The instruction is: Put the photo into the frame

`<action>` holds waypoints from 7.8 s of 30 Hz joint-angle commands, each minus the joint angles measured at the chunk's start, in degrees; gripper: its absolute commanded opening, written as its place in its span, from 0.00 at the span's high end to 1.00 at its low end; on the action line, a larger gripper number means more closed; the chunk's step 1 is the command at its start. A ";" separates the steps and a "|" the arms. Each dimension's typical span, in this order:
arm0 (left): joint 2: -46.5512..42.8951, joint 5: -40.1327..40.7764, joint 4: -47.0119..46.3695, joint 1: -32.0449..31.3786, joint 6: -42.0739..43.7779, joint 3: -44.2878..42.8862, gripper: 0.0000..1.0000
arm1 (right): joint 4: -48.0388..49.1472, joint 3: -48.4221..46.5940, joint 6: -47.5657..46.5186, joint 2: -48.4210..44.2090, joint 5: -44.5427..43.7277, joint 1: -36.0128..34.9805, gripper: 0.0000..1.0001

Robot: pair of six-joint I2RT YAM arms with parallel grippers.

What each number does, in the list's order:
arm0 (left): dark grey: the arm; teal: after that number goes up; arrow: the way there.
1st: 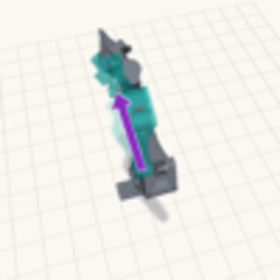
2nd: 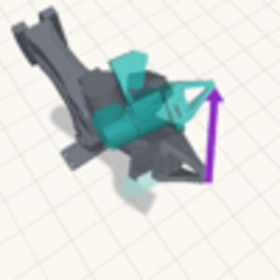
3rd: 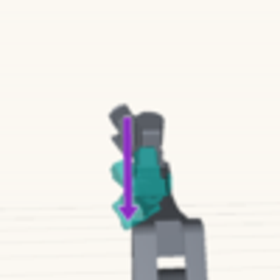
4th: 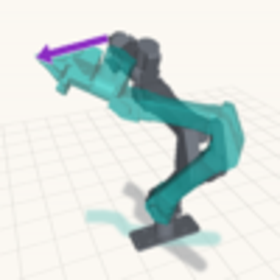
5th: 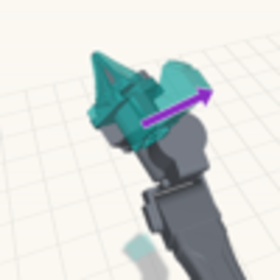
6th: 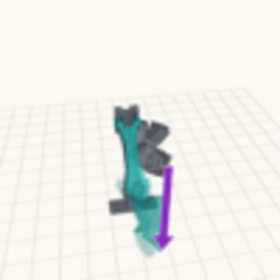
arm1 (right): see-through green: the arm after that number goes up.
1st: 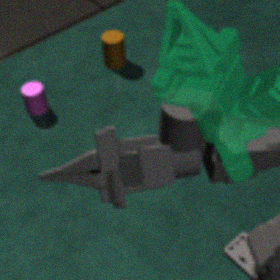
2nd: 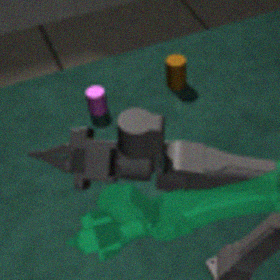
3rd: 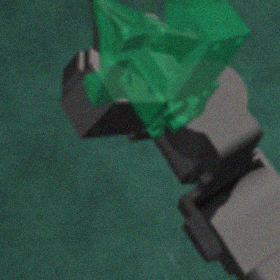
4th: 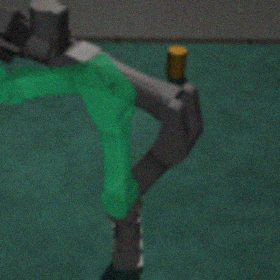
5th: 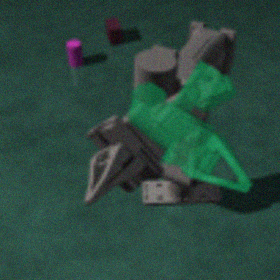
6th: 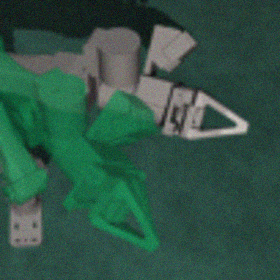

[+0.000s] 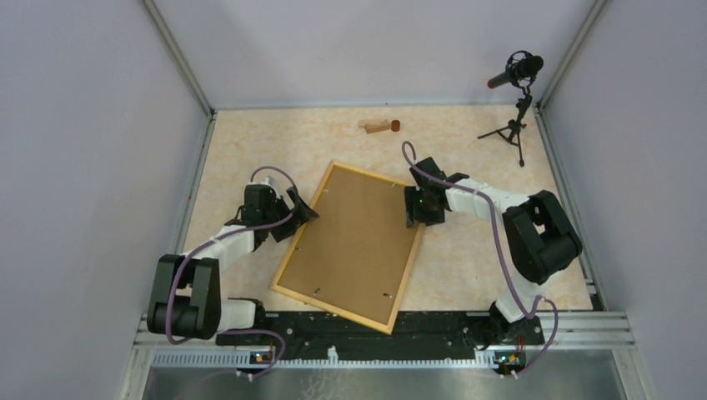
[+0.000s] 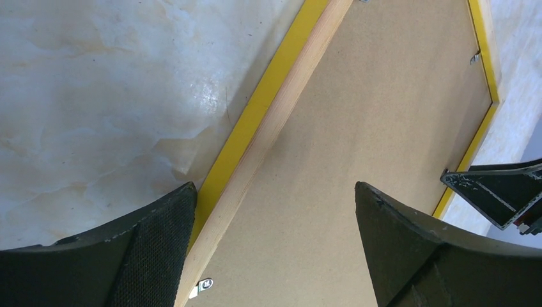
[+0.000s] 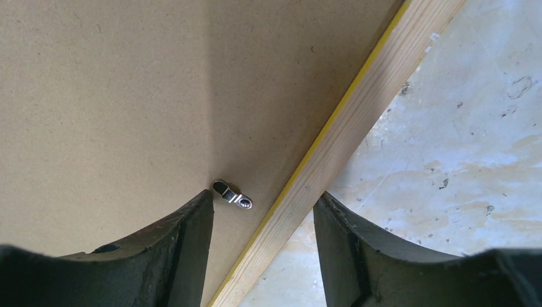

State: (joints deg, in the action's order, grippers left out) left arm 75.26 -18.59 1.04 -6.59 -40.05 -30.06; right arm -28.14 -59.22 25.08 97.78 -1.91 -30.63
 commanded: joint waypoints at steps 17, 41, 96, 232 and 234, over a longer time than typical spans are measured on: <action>-1.06 -3.09 1.86 -0.79 -1.57 2.20 0.04 | -3.81 -2.98 22.35 4.74 -12.42 -1.77 1.00; -4.47 -4.65 0.32 -0.29 -9.53 8.33 0.06 | 8.06 -22.97 -5.53 17.97 16.40 2.51 0.56; -5.91 -4.26 1.92 0.35 -7.78 7.19 0.07 | -8.36 9.07 8.94 -7.65 -10.87 -8.83 1.00; 2.65 6.96 13.95 14.01 12.72 -7.88 0.02 | -2.56 2.97 -2.46 -2.83 -1.00 -11.68 0.40; 2.66 6.85 14.05 13.97 12.59 -7.87 0.02 | -3.02 3.10 -0.09 -2.75 -2.13 -11.72 0.45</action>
State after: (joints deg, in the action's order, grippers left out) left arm 79.48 -9.47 14.61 7.40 -26.89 -39.07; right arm -31.24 -54.68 20.60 93.49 0.14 -41.47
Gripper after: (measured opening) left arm 0.980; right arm 0.600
